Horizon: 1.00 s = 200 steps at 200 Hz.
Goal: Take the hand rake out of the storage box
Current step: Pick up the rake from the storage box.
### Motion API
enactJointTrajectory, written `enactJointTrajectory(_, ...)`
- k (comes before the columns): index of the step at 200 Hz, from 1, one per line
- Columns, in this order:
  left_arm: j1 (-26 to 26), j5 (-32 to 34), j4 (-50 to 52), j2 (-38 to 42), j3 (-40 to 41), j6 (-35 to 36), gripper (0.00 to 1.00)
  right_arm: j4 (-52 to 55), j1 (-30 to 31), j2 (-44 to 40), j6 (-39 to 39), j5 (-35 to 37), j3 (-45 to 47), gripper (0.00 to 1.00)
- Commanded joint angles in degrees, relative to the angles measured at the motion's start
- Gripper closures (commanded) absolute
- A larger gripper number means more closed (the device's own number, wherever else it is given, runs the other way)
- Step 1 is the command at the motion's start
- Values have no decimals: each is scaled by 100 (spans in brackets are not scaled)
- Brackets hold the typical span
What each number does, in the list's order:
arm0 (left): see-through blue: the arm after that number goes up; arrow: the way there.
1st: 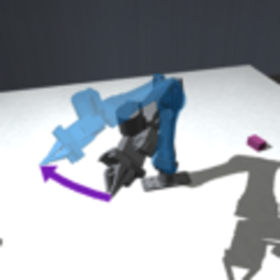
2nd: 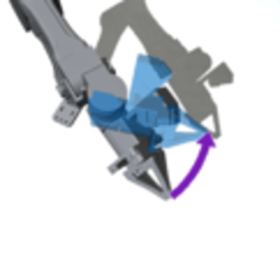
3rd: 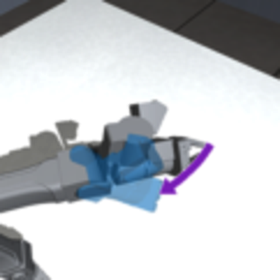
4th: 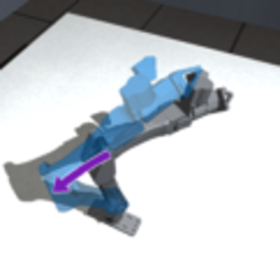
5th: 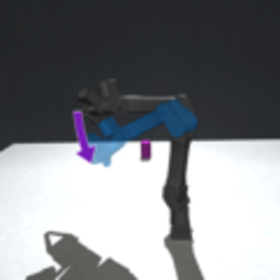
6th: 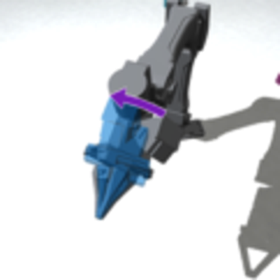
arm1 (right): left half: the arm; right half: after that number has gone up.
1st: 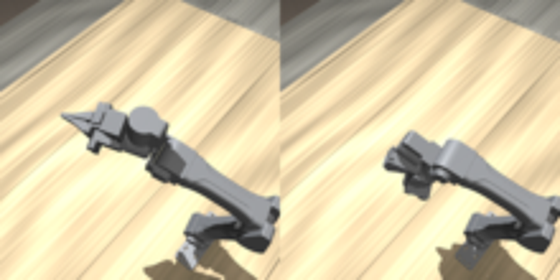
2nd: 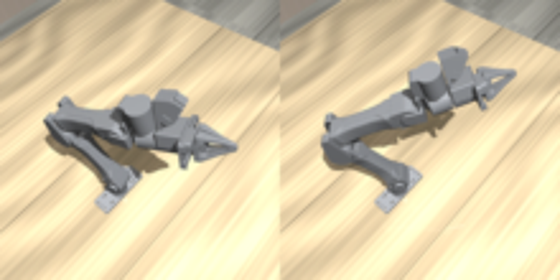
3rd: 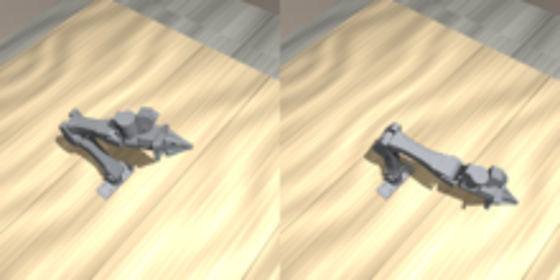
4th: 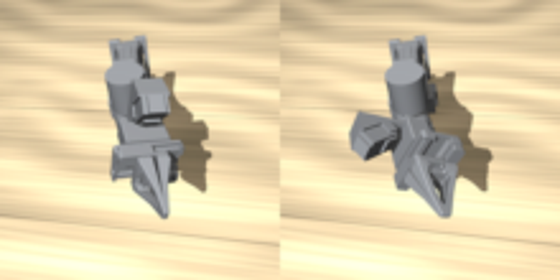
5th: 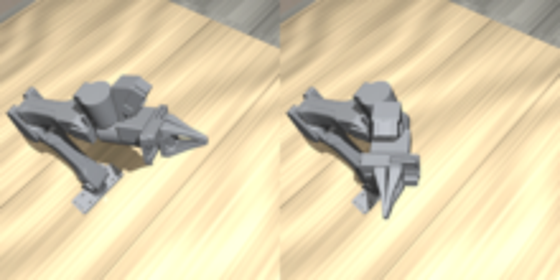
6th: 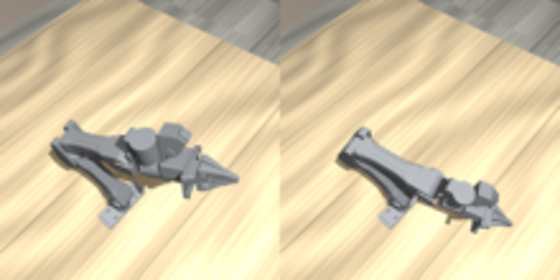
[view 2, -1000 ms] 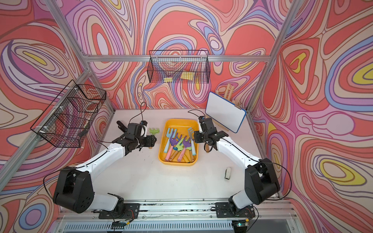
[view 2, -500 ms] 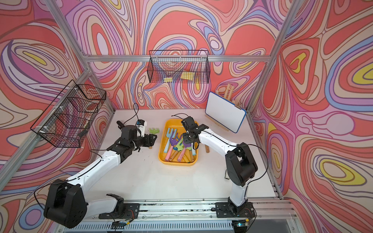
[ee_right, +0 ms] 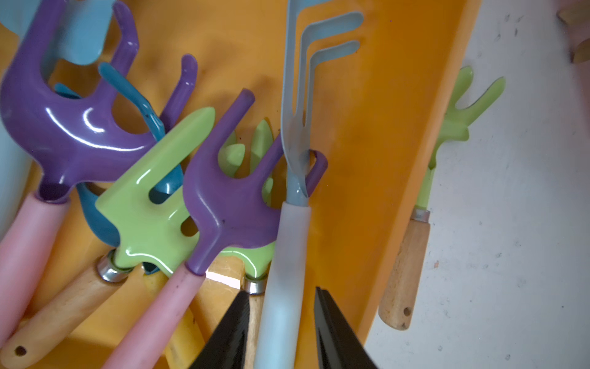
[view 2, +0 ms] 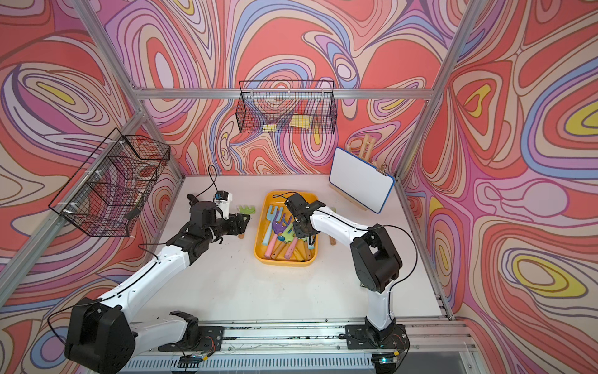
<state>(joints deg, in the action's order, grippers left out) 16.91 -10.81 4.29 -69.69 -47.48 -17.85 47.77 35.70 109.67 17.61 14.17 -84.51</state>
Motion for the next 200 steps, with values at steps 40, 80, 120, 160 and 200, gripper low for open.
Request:
enactJointTrajectory(40,46,-176,15,52,29,-114,32,181,26,507,83,116,-280,64)
enactJointTrajectory(80,59,-154,8,-24,13,-109,32,193,25,635,113,200,-318,63)
enactJointTrajectory(120,85,-143,14,-62,2,-116,32,263,25,802,107,182,-427,62)
enactJointTrajectory(160,97,-129,21,-45,2,-116,32,224,29,892,116,102,-431,60)
enactJointTrajectory(200,132,-158,-7,-114,2,-149,32,154,26,780,98,39,-422,72)
